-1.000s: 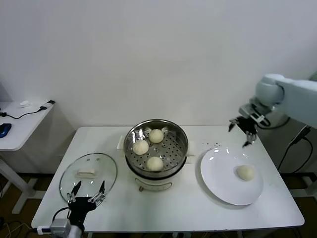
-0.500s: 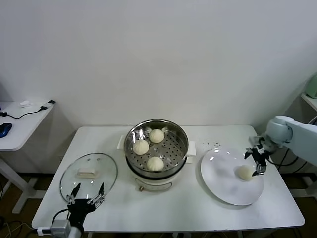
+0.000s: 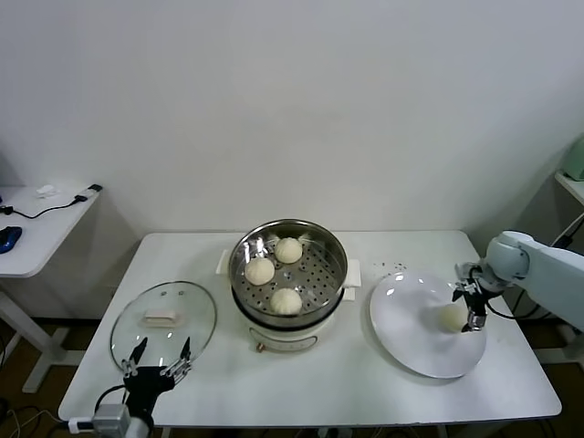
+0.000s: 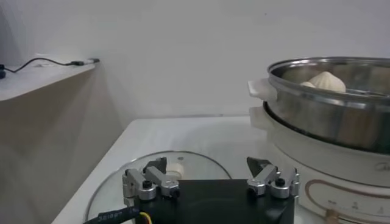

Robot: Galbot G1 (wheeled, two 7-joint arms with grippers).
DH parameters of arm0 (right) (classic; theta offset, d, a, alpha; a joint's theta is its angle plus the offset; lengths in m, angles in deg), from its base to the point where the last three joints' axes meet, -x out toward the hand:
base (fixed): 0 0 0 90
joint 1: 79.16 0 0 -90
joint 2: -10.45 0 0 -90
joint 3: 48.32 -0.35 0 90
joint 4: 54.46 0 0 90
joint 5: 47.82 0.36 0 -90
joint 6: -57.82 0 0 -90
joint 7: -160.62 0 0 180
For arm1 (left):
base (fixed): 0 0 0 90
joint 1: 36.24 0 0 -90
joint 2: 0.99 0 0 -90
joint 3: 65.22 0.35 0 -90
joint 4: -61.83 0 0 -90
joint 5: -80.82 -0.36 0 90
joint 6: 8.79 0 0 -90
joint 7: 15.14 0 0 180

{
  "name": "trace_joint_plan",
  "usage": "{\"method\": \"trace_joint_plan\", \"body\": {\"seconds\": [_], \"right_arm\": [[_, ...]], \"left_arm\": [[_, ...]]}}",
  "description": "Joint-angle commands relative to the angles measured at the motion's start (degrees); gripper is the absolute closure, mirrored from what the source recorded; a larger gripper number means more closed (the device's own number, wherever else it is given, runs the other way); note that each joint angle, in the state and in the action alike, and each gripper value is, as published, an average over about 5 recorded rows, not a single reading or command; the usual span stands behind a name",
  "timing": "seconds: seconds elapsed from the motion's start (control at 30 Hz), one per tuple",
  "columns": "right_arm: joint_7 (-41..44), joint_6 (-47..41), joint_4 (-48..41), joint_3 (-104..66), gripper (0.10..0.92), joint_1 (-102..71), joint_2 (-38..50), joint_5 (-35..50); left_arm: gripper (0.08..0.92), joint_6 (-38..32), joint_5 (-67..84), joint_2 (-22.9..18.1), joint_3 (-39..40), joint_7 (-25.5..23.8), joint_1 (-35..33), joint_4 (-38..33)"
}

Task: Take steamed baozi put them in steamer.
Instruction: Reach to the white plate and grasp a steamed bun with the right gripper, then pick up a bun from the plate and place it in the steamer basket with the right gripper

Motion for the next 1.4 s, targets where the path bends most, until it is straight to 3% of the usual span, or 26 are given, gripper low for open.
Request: {"method": "trace_joint_plan", "body": {"seconds": [0.03, 0.1, 0.33, 0.53, 0.7, 0.93, 1.13, 1.4], "right_arm": [[-0.46, -1.02, -1.71, -2.74, 0.203, -3.19, -0.95, -0.81], [-0.32, -0.99, -1.39, -2.74, 0.207, -3.13, -0.90, -0.78], [0.80, -0.55, 0.71, -2.59, 0.340, -1.59, 0.09, -0.42], [2.89, 0.08, 4.36, 3.78, 0.355, 9.42, 1.18, 2.67], [3.78, -0.31, 8.13, 18.06, 0.355, 29.86, -1.93, 13.73], [3.26, -3.63, 14.48, 33.95, 0.355, 54.16, -14.99, 34.87], [-1.30, -8.51, 20.25, 32.33, 0.355, 55.88, -22.89, 46.49], [-10.59, -15.21, 23.72, 31.02, 0.355, 46.15, -29.12, 49.85]], "left_arm": [[0.177, 0.19, -0.01, 0.04, 0.05, 0.08, -0.04, -0.13], [0.177, 0.34, -0.01, 0.03, 0.07, 0.15, -0.04, -0.17], [0.177, 0.63, 0.00, -0.05, 0.22, 0.33, -0.18, -0.59], [0.177, 0.60, -0.02, -0.04, 0.44, 0.38, -0.33, -1.13], [0.177, 0.61, -0.01, 0.20, 0.70, 0.36, -0.38, -1.57], [0.177, 0.41, 0.11, 0.55, 1.33, 0.33, 0.05, -1.48], [0.177, 0.45, 0.28, 0.34, 1.68, 0.36, 0.17, -2.01], [0.177, 0.14, 0.39, -0.23, 2.20, 0.38, 0.54, -1.61]]}}
